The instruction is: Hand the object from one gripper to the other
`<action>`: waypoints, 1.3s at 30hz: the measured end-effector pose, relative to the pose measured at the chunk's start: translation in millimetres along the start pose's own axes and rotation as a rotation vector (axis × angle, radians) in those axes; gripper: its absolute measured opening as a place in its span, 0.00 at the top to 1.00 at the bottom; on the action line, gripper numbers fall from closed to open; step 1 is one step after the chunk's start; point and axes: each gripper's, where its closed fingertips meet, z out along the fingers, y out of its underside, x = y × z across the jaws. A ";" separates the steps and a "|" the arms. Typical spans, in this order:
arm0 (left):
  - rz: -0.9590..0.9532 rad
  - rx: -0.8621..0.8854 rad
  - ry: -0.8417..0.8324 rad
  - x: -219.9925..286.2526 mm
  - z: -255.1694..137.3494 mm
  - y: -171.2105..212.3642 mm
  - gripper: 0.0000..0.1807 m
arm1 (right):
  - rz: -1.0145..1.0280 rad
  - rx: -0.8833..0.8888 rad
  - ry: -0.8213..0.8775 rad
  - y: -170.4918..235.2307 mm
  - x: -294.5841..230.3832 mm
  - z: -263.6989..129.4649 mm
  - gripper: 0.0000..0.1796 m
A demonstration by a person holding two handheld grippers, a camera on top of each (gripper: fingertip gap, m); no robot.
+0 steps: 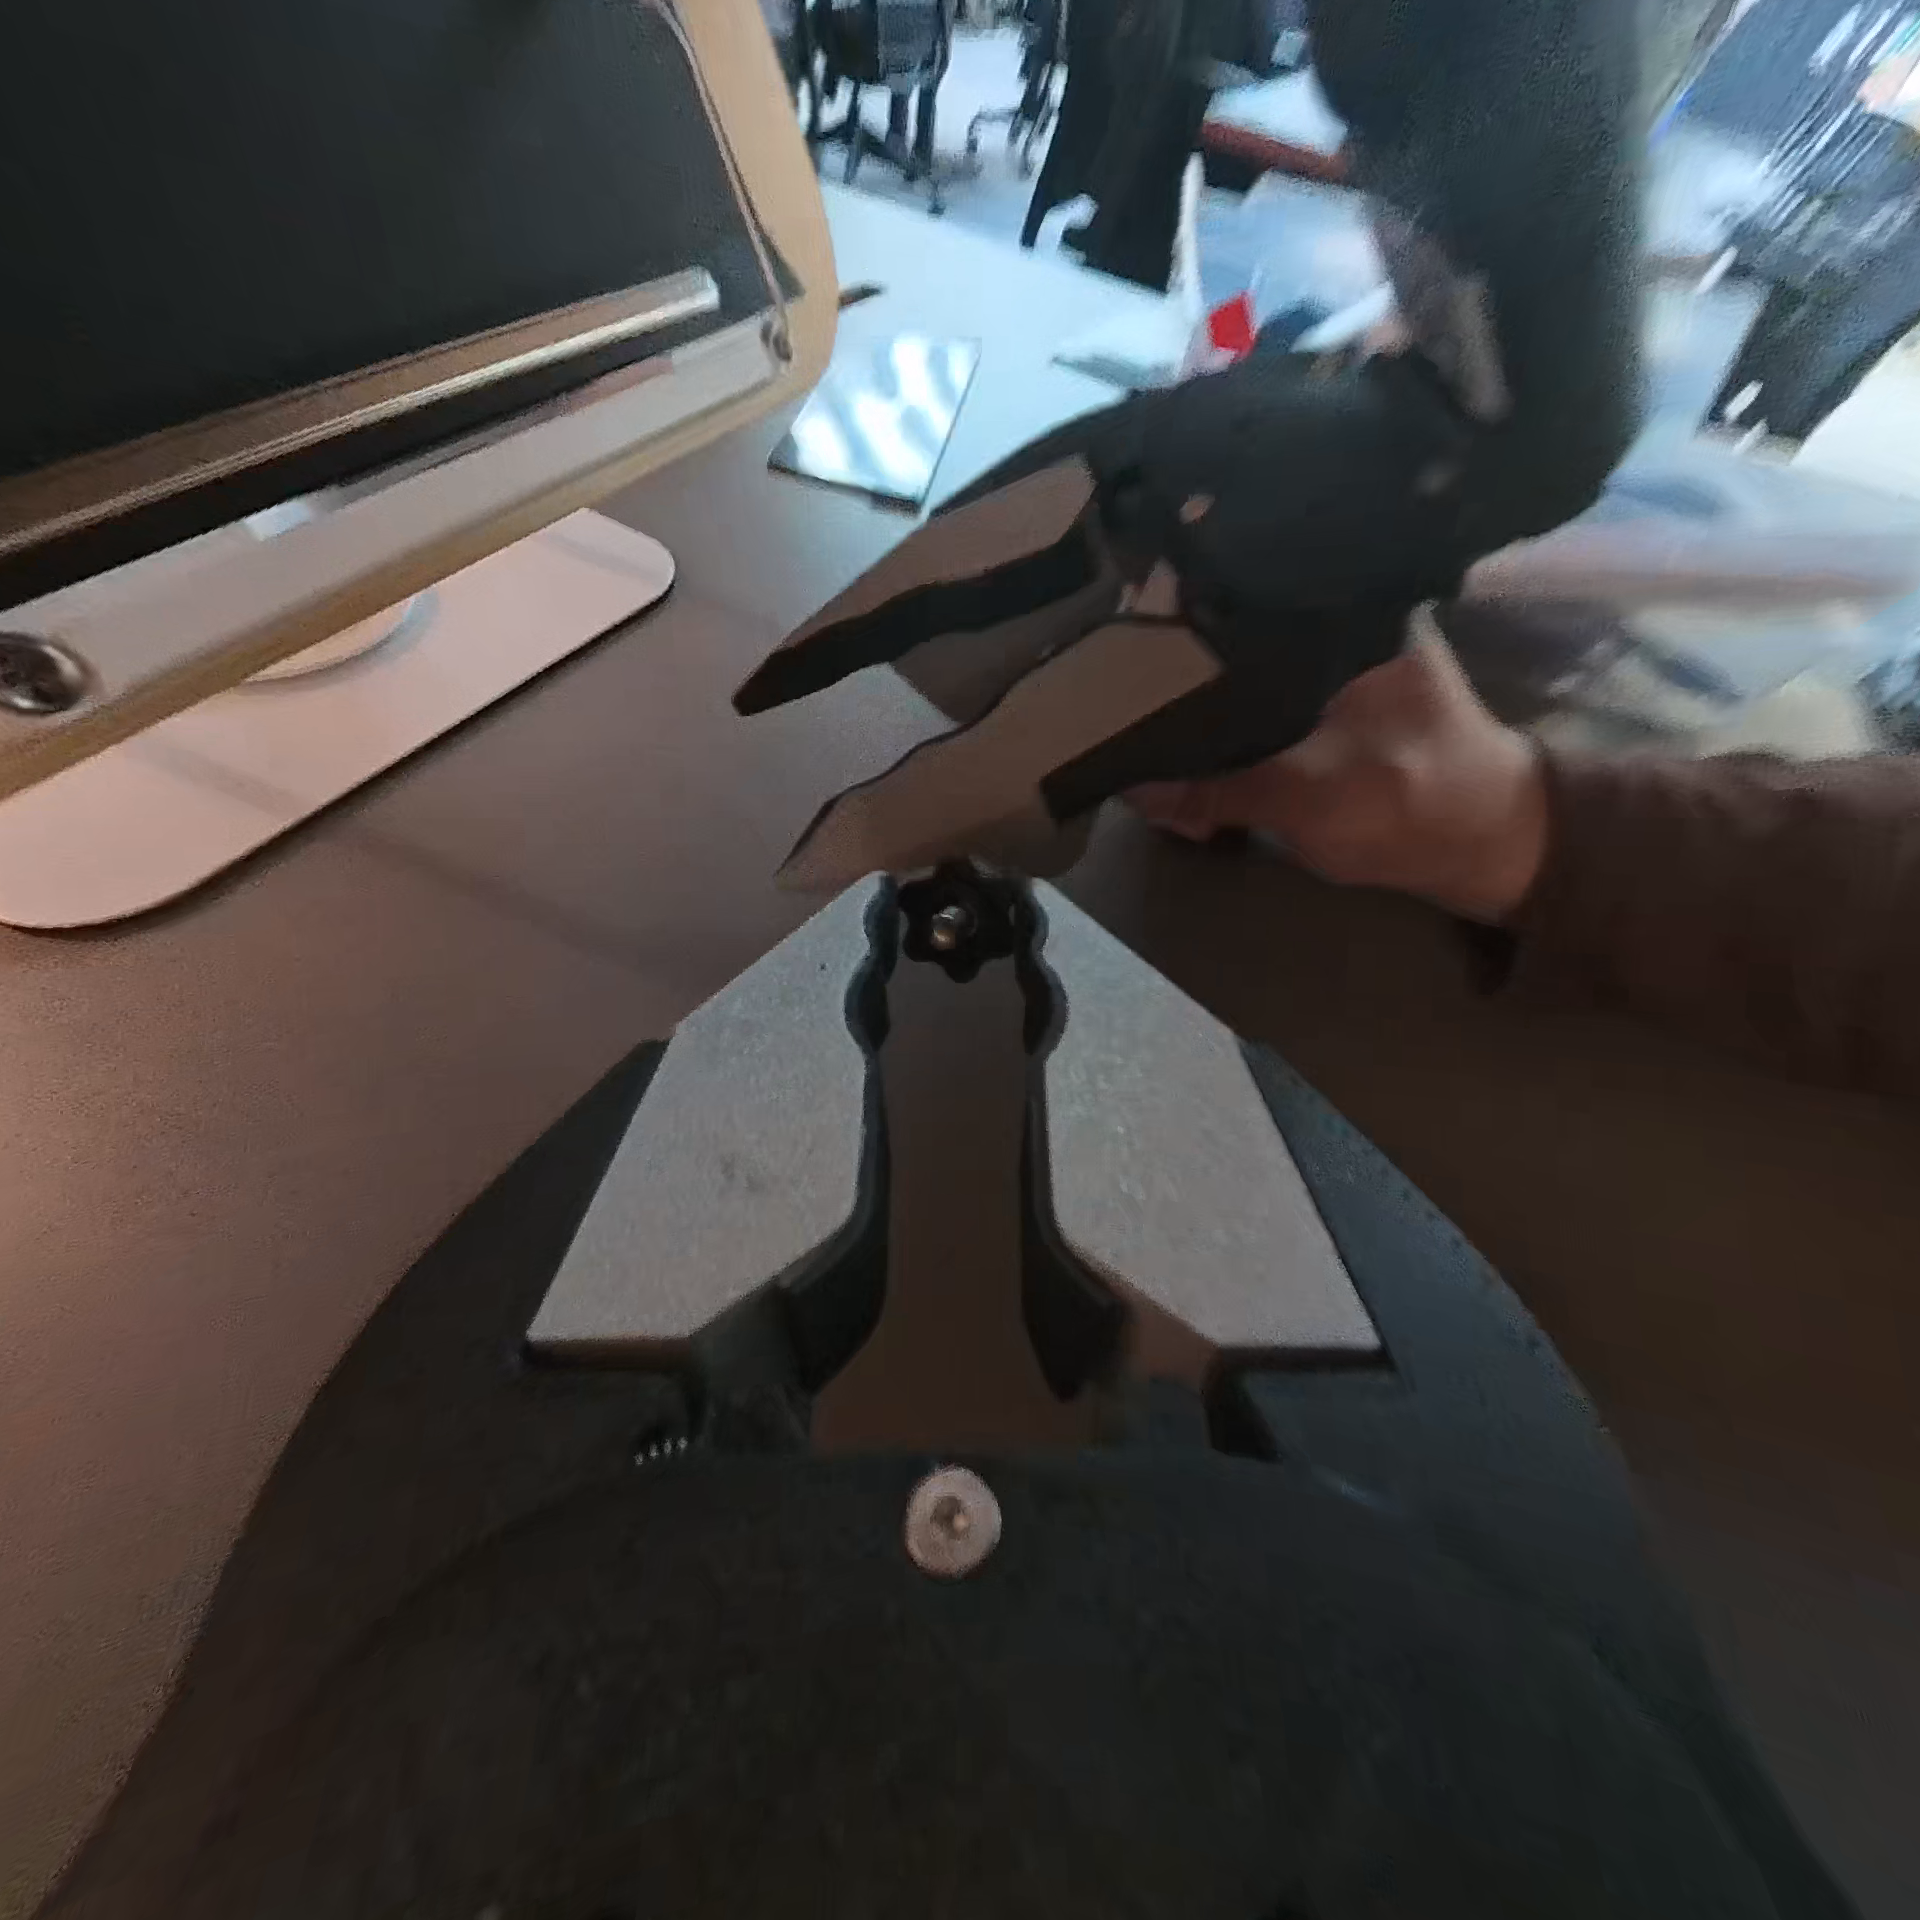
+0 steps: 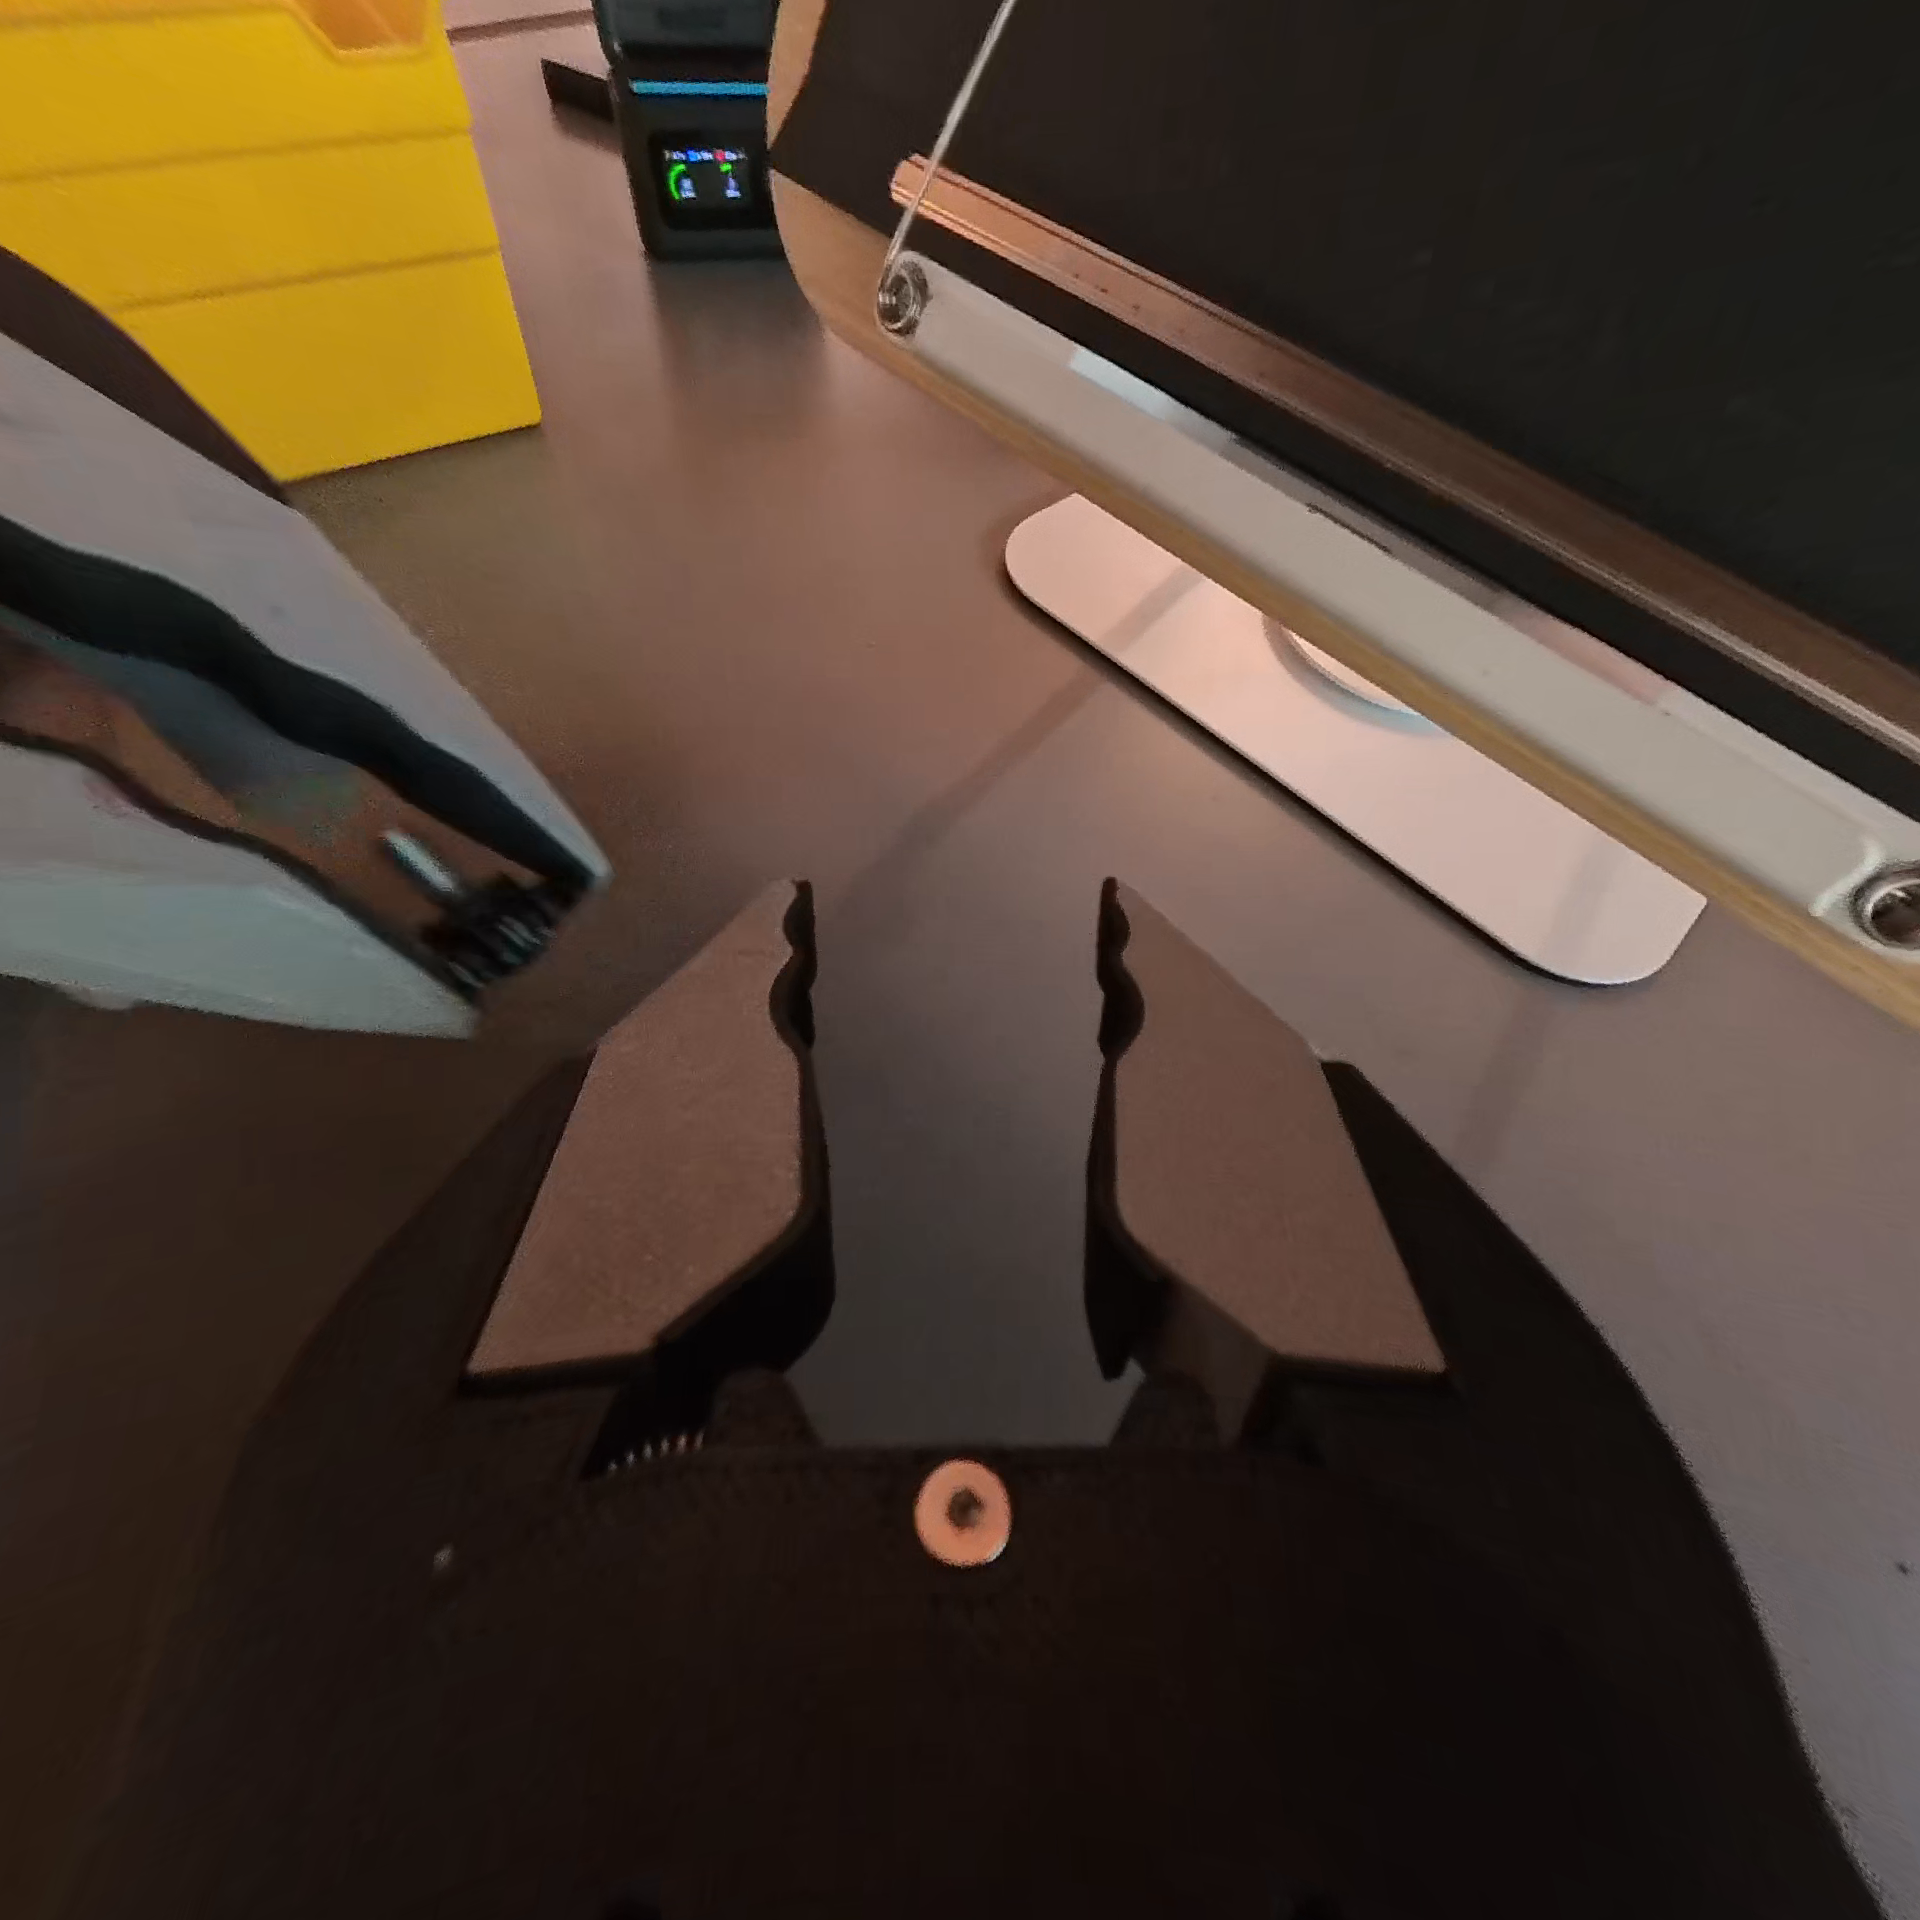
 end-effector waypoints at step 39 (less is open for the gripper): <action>-0.018 0.076 0.052 -11.6 -25.3 -7.1 0.90 | -0.431 0.016 0.034 -8.4 -54.7 -5.6 0.70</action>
